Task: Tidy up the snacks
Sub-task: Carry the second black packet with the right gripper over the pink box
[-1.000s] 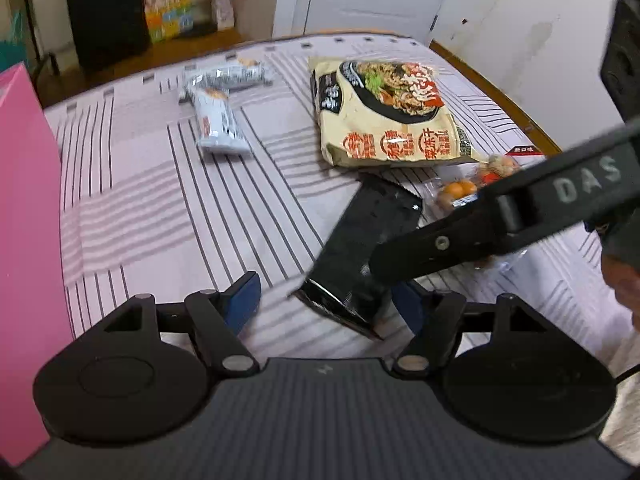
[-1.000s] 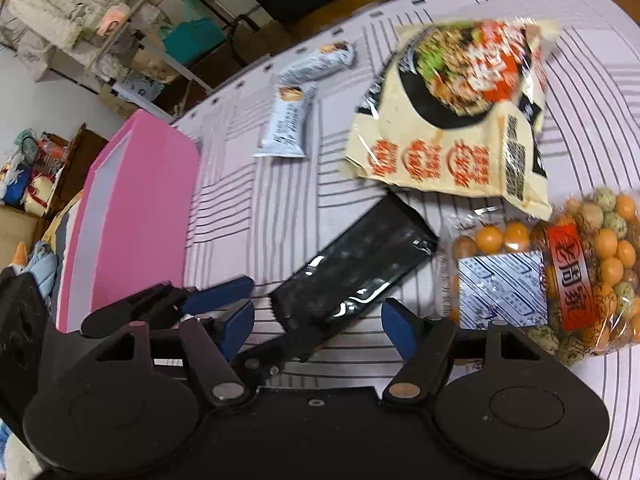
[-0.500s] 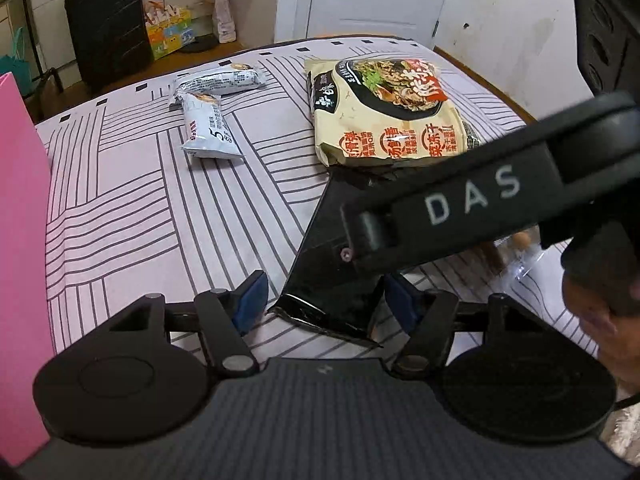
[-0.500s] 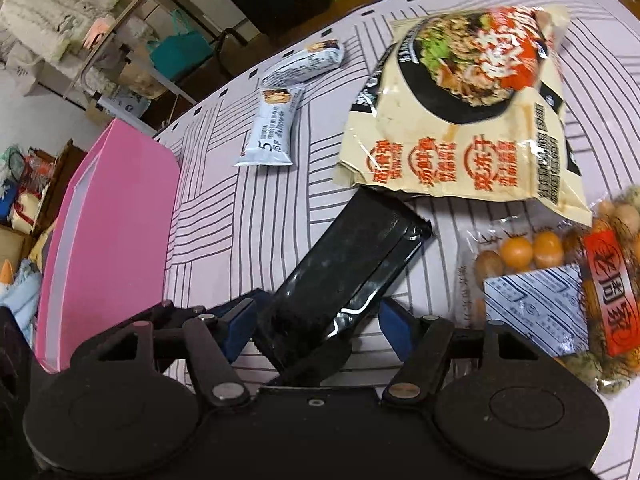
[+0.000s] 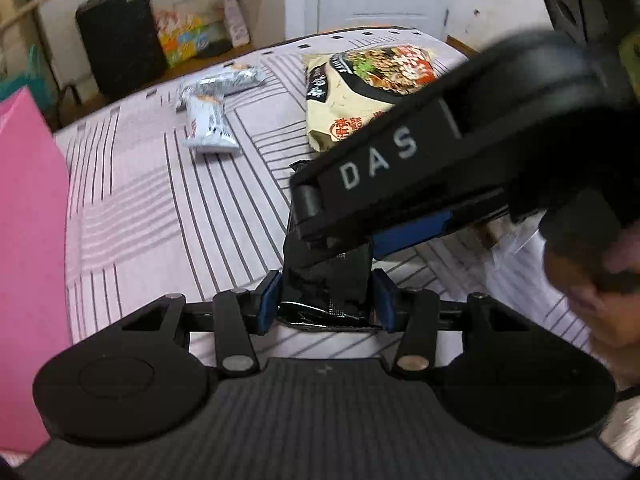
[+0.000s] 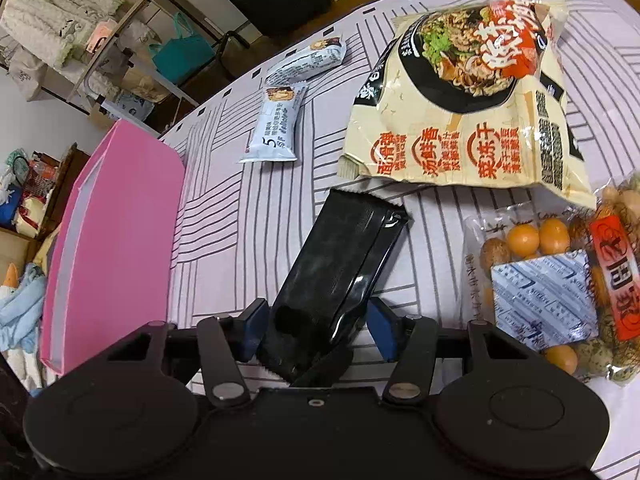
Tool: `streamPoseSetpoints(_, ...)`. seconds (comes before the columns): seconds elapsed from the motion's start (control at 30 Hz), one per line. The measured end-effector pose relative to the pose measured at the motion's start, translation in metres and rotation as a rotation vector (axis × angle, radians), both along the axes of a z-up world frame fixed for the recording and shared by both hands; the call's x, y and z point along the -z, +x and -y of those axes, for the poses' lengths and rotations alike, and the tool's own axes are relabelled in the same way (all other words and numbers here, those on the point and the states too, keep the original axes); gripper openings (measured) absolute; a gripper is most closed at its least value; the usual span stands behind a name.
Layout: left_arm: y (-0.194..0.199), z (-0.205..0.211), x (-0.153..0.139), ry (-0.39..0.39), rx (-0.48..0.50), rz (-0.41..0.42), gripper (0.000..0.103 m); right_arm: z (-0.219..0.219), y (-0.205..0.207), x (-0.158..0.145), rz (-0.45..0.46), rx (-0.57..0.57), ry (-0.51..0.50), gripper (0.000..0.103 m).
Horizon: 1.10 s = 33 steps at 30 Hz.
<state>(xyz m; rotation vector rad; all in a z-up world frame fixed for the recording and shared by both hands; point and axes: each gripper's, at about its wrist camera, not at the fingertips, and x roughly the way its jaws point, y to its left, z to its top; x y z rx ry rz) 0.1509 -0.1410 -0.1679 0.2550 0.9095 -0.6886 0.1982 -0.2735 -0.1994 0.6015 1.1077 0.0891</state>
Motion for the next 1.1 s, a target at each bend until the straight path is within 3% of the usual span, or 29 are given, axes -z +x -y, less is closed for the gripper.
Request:
streamPoseSetpoints(0.07,0.001,-0.003,-0.001,-0.015,-0.013,-0.018,0.046,-0.001,0.000,-0.001,0.011,0.000,-0.028,0.061)
streamPoseSetpoints(0.17,-0.001,-0.007,-0.001,-0.046,-0.027,-0.045,0.046,-0.005,0.003,-0.001,0.055,0.001,-0.104,0.070)
streamPoseSetpoints(0.4,0.002,-0.010,0.002,-0.068,-0.038,-0.084,0.046,-0.020,0.006,-0.002,0.089,-0.095,-0.233,0.068)
streamPoseSetpoints(0.6,-0.005,-0.007,-0.002,-0.048,-0.018,-0.078,0.046,-0.015,0.004,-0.004,0.061,-0.092,-0.209,0.066)
streamPoseSetpoints(0.97,-0.014,-0.010,-0.017,0.018,-0.006,-0.172,0.045,-0.028,-0.014,-0.014,-0.003,-0.135,-0.172,0.066)
streamPoseSetpoints(1.1,-0.021,-0.018,-0.028,0.000,-0.007,-0.220,0.045,-0.036,-0.027,-0.028,-0.002,-0.163,-0.186,0.066)
